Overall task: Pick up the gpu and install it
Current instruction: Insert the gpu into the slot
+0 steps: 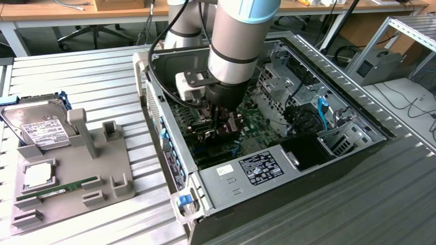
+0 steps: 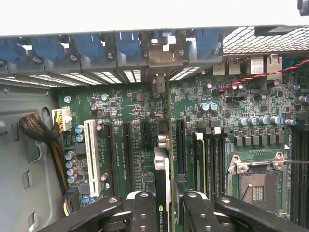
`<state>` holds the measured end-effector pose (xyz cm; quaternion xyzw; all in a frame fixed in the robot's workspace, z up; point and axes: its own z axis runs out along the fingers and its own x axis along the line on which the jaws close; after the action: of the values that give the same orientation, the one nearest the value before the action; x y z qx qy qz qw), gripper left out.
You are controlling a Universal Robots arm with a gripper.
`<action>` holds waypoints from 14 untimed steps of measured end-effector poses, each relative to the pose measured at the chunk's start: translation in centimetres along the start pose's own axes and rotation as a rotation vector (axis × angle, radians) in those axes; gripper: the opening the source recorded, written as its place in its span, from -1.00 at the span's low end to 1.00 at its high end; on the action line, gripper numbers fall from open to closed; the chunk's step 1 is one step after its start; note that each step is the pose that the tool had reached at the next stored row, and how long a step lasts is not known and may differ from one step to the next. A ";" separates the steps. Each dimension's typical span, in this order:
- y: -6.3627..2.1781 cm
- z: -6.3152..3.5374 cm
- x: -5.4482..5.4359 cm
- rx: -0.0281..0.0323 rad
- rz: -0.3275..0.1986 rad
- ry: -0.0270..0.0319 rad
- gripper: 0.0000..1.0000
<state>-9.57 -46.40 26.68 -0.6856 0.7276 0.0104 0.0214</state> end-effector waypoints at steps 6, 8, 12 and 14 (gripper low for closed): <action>0.09 0.38 0.0 0.0000 0.000 0.0003 -0.47; 0.11 0.57 0.0 -0.0001 0.000 0.0003 -0.47; 0.10 0.59 0.0 0.0003 0.000 0.0000 -0.47; 0.10 0.53 0.0 0.0005 0.000 -0.0004 -0.47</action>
<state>-9.67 -46.41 26.15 -0.6855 0.7276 0.0104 0.0217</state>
